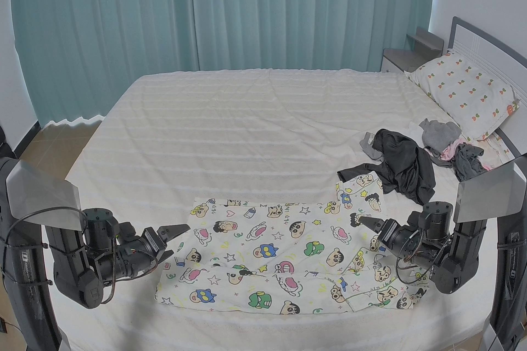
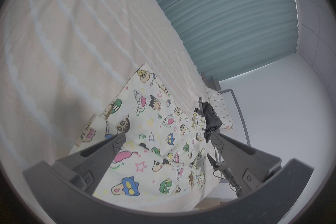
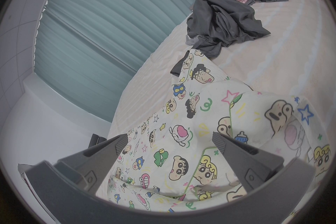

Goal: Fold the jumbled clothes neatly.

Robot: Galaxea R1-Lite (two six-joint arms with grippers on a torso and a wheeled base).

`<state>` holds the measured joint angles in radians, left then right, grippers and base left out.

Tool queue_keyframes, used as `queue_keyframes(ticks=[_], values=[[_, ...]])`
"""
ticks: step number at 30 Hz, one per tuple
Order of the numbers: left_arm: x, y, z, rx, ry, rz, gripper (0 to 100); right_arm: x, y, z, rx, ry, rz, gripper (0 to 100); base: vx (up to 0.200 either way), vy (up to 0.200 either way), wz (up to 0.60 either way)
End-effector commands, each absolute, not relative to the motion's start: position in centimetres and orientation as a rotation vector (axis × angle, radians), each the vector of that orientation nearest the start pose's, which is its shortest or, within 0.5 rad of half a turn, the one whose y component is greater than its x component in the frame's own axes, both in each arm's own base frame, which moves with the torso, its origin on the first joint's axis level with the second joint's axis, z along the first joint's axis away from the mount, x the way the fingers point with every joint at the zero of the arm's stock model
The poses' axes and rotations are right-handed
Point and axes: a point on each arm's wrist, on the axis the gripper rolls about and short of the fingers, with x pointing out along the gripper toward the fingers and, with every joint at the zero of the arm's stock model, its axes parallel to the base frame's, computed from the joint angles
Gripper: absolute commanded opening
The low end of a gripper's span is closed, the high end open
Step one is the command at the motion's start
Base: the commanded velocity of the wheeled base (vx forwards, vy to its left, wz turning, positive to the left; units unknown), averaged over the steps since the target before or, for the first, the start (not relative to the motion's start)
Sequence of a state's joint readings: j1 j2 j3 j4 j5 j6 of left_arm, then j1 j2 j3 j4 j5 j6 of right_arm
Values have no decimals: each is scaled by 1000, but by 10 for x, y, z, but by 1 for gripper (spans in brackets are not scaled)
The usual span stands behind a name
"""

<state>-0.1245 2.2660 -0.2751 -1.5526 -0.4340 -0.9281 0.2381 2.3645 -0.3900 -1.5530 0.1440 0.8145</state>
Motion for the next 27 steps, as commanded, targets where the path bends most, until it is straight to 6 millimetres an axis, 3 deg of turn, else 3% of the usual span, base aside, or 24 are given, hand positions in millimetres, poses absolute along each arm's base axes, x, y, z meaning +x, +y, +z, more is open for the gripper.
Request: queue_keyframes(ticks=[1, 7, 8, 9, 12, 13, 14, 15, 17, 21, 27], values=[[293, -46, 0, -898, 592, -342, 100, 299, 78, -21, 774, 544, 193, 100, 0, 0, 0], [349, -50, -7, -721, 562, -375, 100, 295, 84, -22, 765, 560, 207, 100, 0, 0, 0], [349, -50, -7, -721, 562, -375, 100, 295, 84, -22, 765, 560, 207, 100, 0, 0, 0], [382, -51, 1, -689, 599, -353, 100, 295, 84, -22, 767, 560, 207, 100, 0, 0, 0], [415, -51, 8, -635, 654, -332, 100, 296, 84, -22, 768, 557, 203, 100, 0, 0, 0], [415, -51, 8, -635, 654, -332, 100, 296, 84, -22, 768, 557, 203, 100, 0, 0, 0], [436, -45, 3, -550, 667, -333, 100, 296, 83, -22, 768, 556, 202, 100, 0, 0, 0], [436, -45, 3, -550, 667, -333, 100, 296, 83, -22, 768, 556, 202, 100, 0, 0, 0], [456, -40, -9, -428, 681, -327, 100, 296, 83, -23, 768, 558, 203, 100, 0, 0, 0], [469, -48, -10, -395, 720, -314, 100, 296, 85, -27, 762, 569, 202, 100, 0, 0, 0], [489, -57, -42, -319, 724, -246, 100, 295, 85, -27, 761, 572, 202, 100, 0, 0, 0]])
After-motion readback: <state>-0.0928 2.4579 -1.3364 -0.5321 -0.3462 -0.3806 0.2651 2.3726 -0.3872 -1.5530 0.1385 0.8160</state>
